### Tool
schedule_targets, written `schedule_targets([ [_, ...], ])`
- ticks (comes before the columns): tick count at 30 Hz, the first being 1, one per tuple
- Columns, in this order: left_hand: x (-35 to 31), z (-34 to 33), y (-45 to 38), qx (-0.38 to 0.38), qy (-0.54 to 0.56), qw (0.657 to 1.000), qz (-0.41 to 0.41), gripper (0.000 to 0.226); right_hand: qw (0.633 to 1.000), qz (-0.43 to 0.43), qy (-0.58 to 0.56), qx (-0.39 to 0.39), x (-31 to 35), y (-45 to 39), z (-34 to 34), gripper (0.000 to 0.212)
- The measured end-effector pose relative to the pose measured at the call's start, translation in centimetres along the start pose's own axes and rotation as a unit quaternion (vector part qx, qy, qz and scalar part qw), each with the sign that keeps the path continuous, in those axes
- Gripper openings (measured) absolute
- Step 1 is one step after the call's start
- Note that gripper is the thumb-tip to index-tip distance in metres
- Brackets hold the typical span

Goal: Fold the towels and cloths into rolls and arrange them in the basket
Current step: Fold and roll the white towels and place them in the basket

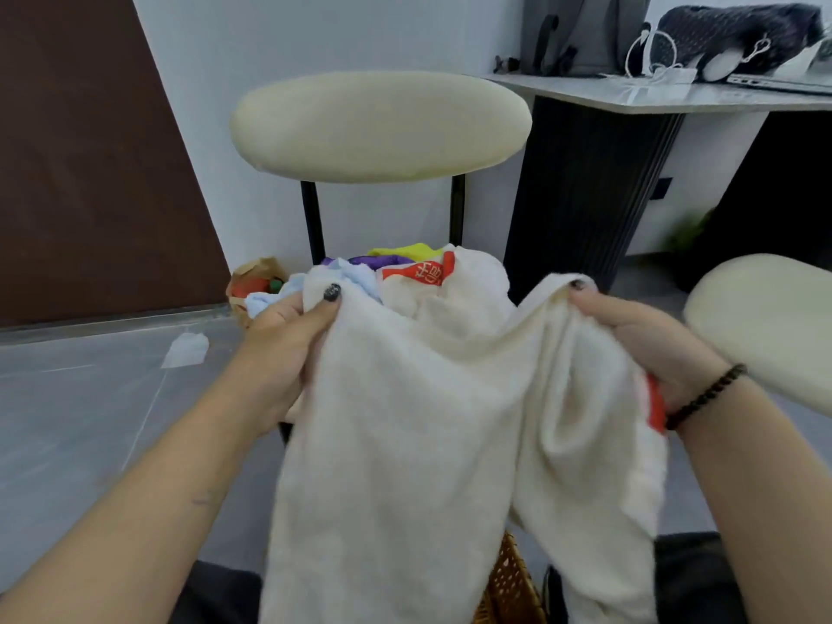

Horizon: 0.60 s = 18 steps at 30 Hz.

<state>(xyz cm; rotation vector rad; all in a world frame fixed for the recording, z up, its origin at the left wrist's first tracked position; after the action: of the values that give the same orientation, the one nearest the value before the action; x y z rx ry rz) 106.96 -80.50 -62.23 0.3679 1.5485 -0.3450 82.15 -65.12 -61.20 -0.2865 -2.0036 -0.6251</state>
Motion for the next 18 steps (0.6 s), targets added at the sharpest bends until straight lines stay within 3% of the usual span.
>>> schedule_targets([
  [4, 2.0, 1.4, -1.1, -0.082, -0.038, 0.996, 0.027, 0.016, 0.991, 0.044, 0.031, -0.123, -1.2, -1.5, 0.1, 0.027],
  [7, 2.2, 2.0, -1.3, -0.114, -0.040, 0.993, 0.009, 0.018, 0.987, 0.069, 0.018, -0.141, -1.7, -2.4, -0.1, 0.019],
  [13, 3.3, -0.1, -0.1, -0.068, -0.112, 0.991, -0.022, 0.013, 0.995, 0.072, -0.047, -0.053, -2.9, -2.6, -2.6, 0.015],
  [16, 3.5, -1.1, 0.3, -0.027, -0.137, 0.988, -0.071, 0.013, 0.995, 0.074, -0.051, 0.035, -2.6, -2.2, -3.7, 0.016],
  [18, 3.4, -1.3, 0.4, -0.013, -0.165, 0.980, -0.114, 0.028, 0.990, 0.068, -0.049, 0.112, -2.4, -1.8, -4.1, 0.018],
])
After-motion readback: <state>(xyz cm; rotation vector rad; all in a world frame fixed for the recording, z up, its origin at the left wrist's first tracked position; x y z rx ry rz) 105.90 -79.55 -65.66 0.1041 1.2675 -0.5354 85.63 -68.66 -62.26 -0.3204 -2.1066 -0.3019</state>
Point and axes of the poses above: each hand's wrist, its own y-axis away from the middle knuckle, its own z-axis out of the back of the hand, x = y × z, the point moved 3 cm from there along -y, towards the middle knuckle, and after that the axes turned 12 degrees about -y, right-handed, at the moved point
